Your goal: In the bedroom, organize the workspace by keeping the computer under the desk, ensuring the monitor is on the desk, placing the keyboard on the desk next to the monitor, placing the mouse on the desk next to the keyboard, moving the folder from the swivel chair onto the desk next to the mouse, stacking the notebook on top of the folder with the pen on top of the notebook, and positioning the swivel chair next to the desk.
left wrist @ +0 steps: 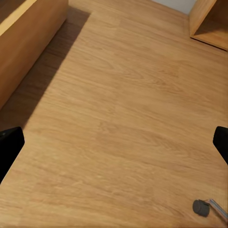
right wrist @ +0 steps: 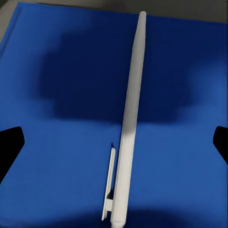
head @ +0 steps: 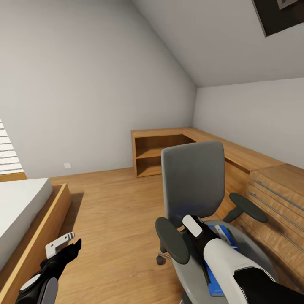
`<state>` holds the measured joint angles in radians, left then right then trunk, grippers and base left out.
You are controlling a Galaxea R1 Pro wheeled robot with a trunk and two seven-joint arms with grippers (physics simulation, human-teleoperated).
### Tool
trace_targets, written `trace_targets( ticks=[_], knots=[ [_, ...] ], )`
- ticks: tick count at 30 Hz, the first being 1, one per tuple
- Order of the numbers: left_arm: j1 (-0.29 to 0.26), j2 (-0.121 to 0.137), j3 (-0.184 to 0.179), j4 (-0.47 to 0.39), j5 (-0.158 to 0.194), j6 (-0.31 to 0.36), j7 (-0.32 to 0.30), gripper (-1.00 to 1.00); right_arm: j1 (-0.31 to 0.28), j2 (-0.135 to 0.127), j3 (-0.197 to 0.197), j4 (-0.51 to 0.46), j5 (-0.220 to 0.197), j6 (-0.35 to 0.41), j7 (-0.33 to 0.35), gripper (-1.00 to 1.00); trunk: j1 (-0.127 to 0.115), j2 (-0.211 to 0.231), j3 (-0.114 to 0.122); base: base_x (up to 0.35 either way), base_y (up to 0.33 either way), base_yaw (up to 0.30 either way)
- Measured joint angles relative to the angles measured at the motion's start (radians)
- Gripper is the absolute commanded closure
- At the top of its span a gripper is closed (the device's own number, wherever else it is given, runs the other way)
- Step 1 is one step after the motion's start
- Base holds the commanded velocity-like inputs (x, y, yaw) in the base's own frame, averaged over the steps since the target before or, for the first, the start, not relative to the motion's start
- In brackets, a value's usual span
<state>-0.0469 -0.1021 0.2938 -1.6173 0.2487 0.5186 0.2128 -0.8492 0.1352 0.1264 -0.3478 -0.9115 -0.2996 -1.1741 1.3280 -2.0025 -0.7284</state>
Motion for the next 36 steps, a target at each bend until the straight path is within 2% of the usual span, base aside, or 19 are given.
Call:
trace_targets(
  ticks=[23,36],
  knots=[
    [0.0,-0.007,0.001,0.0,0.0,0.0,0.0,-1.0,0.0,-0.009,-0.001,-0.001,-0.005,0.007,-0.005,-1.0,0.0,0.0,0.0,0.0,0.0,0.0],
    [0.0,-0.008,0.001,0.0,0.0,0.0,0.0,-1.0,0.0,-0.011,-0.006,0.0,-0.01,0.051,-0.004,-1.0,0.0,0.0,0.0,0.0,0.0,0.0]
  ],
)
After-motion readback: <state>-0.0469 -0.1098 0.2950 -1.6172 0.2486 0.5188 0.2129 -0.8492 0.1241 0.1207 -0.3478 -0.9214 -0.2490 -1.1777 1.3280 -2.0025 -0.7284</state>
